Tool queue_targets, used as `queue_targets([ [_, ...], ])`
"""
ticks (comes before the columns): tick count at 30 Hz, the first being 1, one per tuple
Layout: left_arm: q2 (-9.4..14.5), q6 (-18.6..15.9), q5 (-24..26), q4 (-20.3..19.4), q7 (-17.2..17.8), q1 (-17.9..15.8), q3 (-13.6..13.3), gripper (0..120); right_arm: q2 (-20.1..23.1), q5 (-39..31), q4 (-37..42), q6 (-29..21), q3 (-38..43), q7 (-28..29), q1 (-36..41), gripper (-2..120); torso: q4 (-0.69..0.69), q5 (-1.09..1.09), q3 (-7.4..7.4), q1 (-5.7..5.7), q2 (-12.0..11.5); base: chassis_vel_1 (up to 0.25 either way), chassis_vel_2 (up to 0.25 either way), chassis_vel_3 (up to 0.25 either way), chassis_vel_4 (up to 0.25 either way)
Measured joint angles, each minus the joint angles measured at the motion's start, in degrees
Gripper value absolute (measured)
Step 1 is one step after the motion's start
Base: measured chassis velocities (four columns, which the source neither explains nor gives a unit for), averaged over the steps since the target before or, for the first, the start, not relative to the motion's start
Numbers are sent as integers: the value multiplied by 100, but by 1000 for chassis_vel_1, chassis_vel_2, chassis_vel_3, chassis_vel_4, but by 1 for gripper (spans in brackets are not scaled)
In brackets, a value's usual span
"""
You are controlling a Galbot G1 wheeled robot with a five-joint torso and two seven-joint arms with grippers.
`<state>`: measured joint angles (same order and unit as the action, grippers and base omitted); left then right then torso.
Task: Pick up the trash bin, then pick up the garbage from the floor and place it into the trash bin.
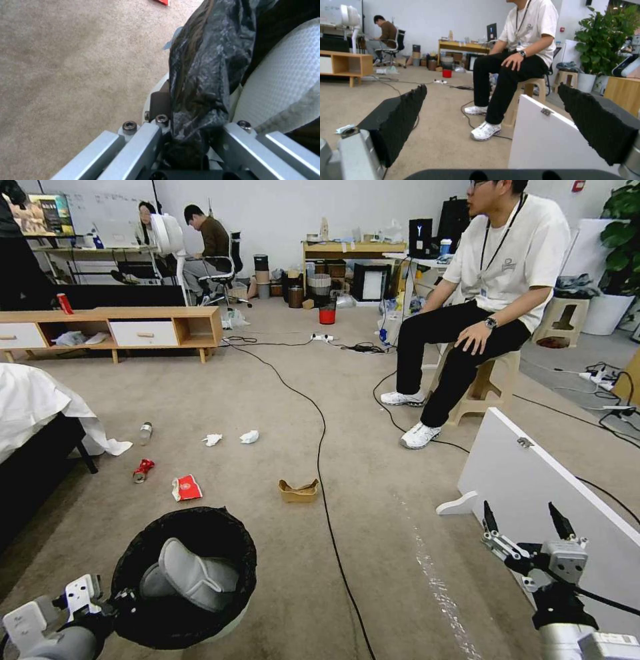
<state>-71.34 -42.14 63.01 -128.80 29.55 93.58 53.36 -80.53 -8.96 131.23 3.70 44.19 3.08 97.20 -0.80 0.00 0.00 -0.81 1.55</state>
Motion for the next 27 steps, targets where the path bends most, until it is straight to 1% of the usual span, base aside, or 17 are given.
queue_targets([
  [9,3,0,5,16,-9,-34,20,1,26,31,-88,158,31,-76,-58,100,0,0,0,0,0,0,0,0,0],
  [18,9,0,18,86,-85,-68,23,1,42,15,-119,164,1,-73,-77,100,0,0,0,0,0,0,0,0,0],
  [27,21,0,103,77,-86,-82,13,1,30,17,-137,164,-6,-73,-73,100,0,0,0,0,0,0,0,0,0],
])
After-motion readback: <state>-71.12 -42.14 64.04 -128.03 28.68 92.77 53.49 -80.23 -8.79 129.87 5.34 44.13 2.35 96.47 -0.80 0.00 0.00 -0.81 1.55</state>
